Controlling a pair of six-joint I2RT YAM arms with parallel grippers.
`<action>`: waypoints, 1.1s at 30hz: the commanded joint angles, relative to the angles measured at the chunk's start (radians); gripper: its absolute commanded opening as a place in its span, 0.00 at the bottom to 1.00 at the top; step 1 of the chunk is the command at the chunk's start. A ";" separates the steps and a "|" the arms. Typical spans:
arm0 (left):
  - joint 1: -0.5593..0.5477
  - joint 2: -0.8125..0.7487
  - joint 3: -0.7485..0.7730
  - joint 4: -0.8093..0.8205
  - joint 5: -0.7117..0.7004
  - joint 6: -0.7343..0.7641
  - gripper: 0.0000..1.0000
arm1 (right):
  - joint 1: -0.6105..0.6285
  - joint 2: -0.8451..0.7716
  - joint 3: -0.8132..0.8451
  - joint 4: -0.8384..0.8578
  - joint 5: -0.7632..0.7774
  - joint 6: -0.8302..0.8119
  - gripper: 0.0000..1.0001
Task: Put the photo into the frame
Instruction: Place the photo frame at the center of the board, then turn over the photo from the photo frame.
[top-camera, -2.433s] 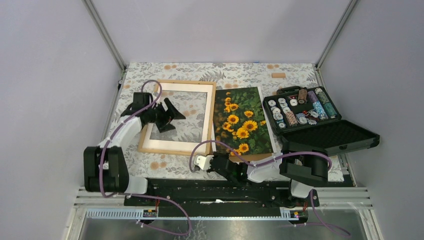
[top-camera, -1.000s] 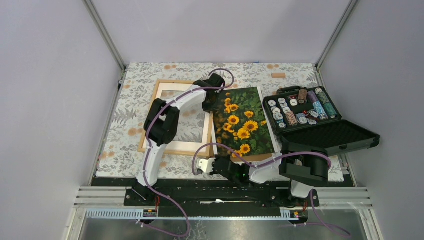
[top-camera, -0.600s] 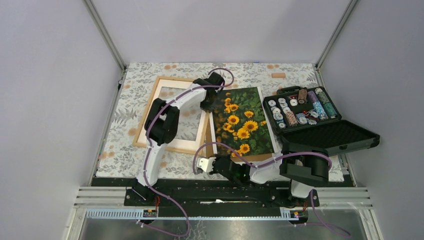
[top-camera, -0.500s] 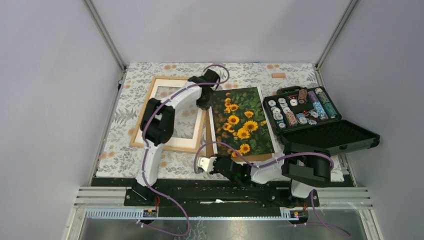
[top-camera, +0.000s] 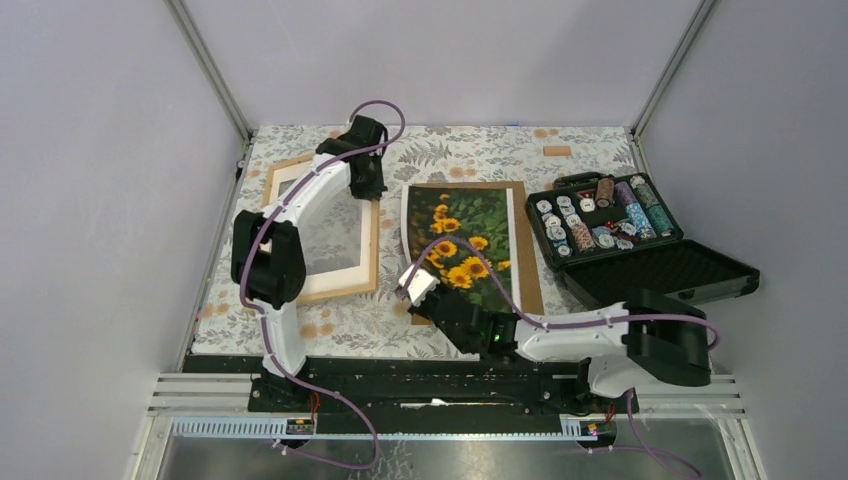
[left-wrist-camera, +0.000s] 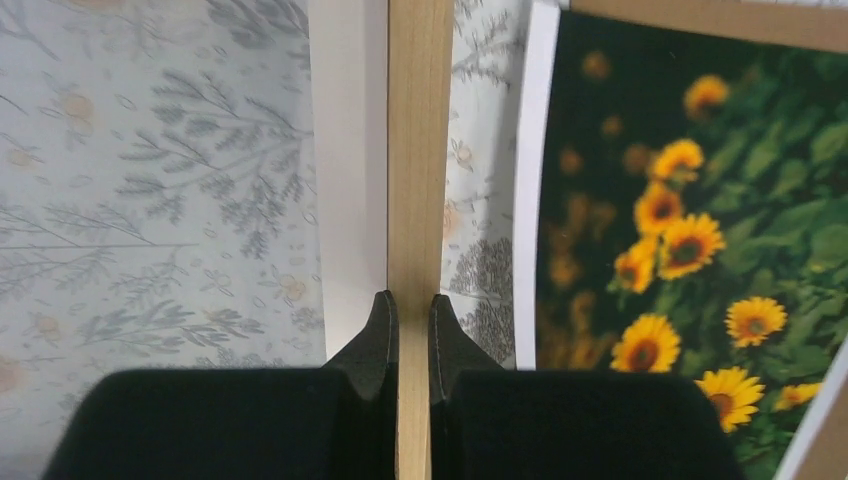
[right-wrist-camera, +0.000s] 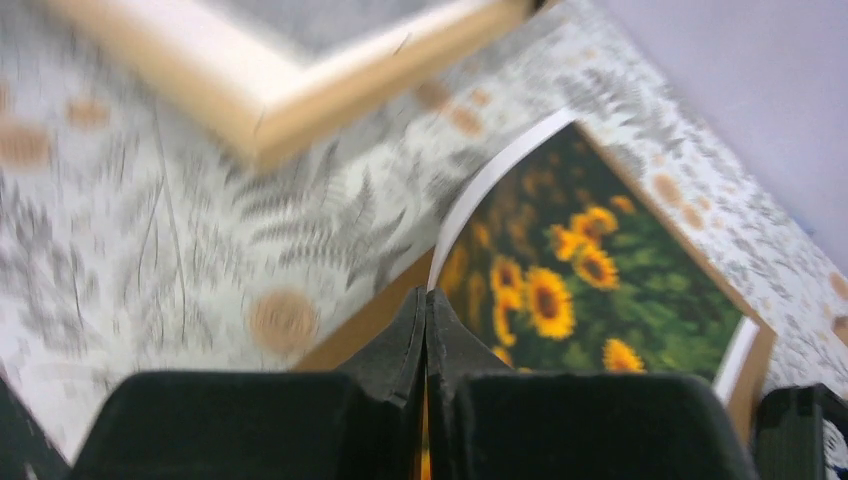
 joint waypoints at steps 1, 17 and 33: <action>-0.014 -0.042 -0.032 0.053 0.064 -0.015 0.00 | 0.009 -0.126 0.123 -0.027 0.222 0.093 0.00; -0.178 0.166 -0.167 0.460 0.442 -0.424 0.00 | -0.293 -0.481 0.286 -0.366 0.358 0.032 0.00; -0.142 -0.164 -0.283 0.470 0.560 -0.298 0.54 | -0.340 -0.297 0.739 -0.685 0.099 0.164 0.00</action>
